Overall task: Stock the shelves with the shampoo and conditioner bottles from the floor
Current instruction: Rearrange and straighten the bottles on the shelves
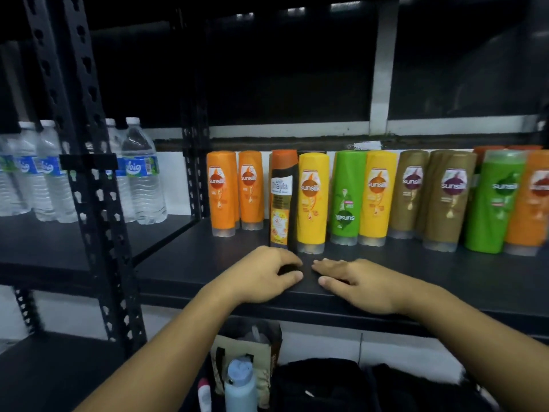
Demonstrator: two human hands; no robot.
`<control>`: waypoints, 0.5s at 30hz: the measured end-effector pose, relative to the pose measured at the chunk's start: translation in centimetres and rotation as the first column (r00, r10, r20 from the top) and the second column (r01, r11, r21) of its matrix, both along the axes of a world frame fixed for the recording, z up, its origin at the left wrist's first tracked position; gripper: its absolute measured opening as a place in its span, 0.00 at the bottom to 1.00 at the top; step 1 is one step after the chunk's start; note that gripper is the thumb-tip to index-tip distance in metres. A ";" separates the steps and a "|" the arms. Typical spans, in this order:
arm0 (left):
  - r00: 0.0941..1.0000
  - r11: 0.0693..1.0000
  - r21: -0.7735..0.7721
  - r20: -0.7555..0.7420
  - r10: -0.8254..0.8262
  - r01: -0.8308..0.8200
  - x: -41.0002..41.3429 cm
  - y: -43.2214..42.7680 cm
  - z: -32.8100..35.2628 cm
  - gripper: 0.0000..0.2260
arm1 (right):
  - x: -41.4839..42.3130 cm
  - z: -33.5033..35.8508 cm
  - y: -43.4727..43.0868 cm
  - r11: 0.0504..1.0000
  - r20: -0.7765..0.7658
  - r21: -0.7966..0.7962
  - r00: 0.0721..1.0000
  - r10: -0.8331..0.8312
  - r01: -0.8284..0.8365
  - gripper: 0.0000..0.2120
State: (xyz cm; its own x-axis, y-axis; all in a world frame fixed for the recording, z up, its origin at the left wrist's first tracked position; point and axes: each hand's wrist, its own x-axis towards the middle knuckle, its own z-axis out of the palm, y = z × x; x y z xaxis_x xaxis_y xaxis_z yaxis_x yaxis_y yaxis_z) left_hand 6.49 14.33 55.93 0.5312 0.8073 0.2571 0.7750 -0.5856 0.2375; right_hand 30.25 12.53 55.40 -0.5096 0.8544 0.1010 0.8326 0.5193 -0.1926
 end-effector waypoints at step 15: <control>0.914 0.927 -0.075 -0.152 -0.376 0.368 26.7 1.9 0.1 0.25 | 22.6 -0.2 -6.6 0.878 -0.028 -0.100 0.881 -0.473 0.468 0.27</control>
